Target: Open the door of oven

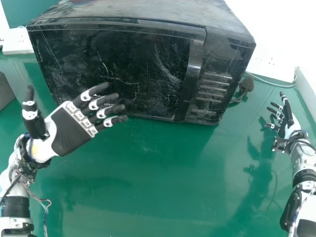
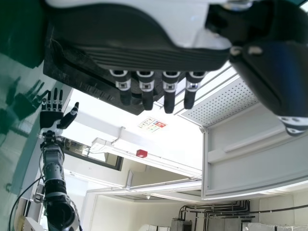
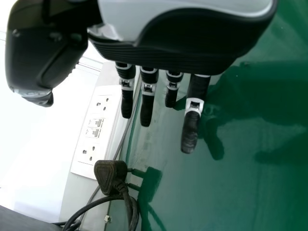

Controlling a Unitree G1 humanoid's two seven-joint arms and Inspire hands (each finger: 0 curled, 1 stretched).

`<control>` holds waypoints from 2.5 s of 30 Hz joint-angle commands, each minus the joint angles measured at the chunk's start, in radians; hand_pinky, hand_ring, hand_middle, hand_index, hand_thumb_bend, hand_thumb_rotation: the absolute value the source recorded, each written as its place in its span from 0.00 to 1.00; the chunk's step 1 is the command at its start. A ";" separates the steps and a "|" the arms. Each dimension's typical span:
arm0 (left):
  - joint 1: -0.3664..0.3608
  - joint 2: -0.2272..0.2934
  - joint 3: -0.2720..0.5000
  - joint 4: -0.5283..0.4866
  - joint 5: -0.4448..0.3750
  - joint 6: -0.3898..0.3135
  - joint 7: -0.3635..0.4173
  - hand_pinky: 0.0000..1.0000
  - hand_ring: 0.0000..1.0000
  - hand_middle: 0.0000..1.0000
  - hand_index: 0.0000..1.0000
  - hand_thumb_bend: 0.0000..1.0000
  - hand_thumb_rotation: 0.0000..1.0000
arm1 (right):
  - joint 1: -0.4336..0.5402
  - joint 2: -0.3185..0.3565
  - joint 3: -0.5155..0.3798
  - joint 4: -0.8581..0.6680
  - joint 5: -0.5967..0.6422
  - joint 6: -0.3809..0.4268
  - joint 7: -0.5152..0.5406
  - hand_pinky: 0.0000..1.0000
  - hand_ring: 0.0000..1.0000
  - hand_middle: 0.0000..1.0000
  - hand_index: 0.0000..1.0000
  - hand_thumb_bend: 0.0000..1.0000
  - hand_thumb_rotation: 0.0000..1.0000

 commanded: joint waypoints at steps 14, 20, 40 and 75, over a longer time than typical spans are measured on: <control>-0.028 0.014 -0.056 -0.196 0.076 0.025 0.241 1.00 1.00 1.00 1.00 1.00 0.86 | 0.054 0.021 0.006 0.033 -0.009 0.045 0.008 0.75 0.80 0.82 0.85 0.85 1.00; -0.007 0.018 -0.063 -0.274 0.108 0.007 0.298 1.00 1.00 1.00 1.00 1.00 0.85 | 0.052 0.022 0.008 0.033 -0.011 0.045 0.001 0.73 0.76 0.81 0.85 0.83 1.00; -0.039 0.014 -0.103 -0.334 0.135 0.046 0.405 1.00 1.00 1.00 1.00 1.00 0.87 | 0.054 0.030 0.012 0.032 -0.015 0.034 -0.001 0.65 0.71 0.79 0.83 0.89 1.00; -0.066 -0.072 -0.229 -0.312 0.323 -0.100 0.569 1.00 1.00 1.00 1.00 1.00 0.88 | 0.054 0.033 0.011 0.033 -0.012 0.034 0.007 0.69 0.74 0.82 0.85 0.89 1.00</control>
